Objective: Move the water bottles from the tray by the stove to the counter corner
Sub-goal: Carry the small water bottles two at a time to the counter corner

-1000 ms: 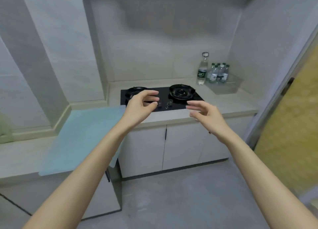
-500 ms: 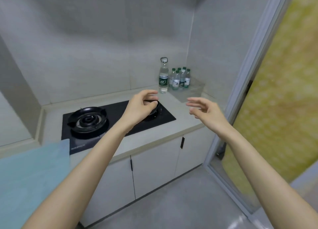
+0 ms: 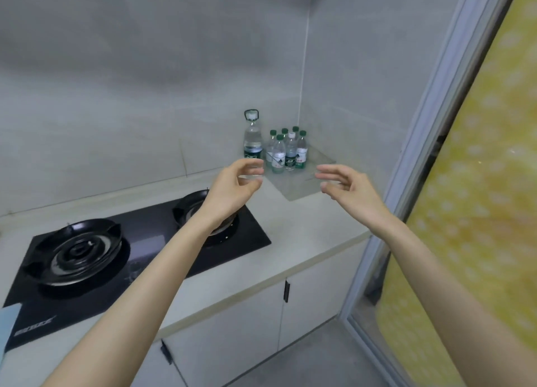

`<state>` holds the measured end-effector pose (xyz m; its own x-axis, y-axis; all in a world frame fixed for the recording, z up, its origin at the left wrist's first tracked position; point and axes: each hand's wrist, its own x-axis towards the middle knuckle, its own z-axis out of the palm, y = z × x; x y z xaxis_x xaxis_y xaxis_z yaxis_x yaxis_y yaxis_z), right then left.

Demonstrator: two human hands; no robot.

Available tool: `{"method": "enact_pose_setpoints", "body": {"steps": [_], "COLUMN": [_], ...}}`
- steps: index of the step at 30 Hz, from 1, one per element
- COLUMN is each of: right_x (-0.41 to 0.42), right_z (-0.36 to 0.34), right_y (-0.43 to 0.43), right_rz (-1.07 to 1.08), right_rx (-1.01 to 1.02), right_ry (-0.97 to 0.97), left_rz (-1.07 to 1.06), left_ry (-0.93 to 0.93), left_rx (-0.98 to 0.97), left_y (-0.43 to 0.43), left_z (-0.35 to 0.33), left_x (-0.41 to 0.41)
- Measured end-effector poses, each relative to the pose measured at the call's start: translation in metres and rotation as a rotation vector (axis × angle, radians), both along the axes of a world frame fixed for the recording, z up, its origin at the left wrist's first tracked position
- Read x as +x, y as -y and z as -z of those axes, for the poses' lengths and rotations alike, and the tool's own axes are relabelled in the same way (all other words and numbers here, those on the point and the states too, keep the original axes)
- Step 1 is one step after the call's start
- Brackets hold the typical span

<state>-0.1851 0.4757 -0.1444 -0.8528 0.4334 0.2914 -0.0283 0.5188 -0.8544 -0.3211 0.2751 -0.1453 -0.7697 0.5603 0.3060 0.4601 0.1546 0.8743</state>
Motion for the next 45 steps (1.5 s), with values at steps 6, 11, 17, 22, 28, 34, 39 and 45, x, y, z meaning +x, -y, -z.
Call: {"method": "enact_pose_setpoints", "body": {"steps": [6,11,17,22,28,34,39,45], "right_x": [-0.054,-0.096,-0.145,-0.193,-0.259,-0.320,-0.365,-0.418], "right_z": [-0.007,-0.005,0.001,0.011,0.018,0.024,0.036,0.057], "right_y": [-0.088,-0.141,-0.187,-0.221,-0.257,-0.283,-0.298,-0.306], "right_rz": [-0.066,-0.087,-0.087,-0.074,-0.074,-0.064,-0.114,-0.197], "right_rx": [-0.001,0.014,0.020,0.036,0.101,0.136,0.140,0.157], "right_ry": [0.027,0.038,0.048,0.053,0.109,0.132,0.192,0.203], "left_rz": [-0.069,-0.091,-0.104,-0.113,-0.115,-0.106,-0.091,0.007], "left_ry": [0.012,0.010,0.018,0.024,0.049,0.059,0.043,0.086], "left_rx": [-0.009,-0.030,-0.049,-0.090,-0.183,-0.356,-0.527,-0.815], "left_y": [-0.085,-0.135,-0.180,-0.219,-0.260,-0.290,-0.308,-0.321], "left_z": [-0.007,-0.003,0.018,0.035,0.061,0.095,0.133,0.183], "left_x": [-0.048,-0.089,-0.142,-0.192,-0.257,-0.307,-0.337,-0.353]}}
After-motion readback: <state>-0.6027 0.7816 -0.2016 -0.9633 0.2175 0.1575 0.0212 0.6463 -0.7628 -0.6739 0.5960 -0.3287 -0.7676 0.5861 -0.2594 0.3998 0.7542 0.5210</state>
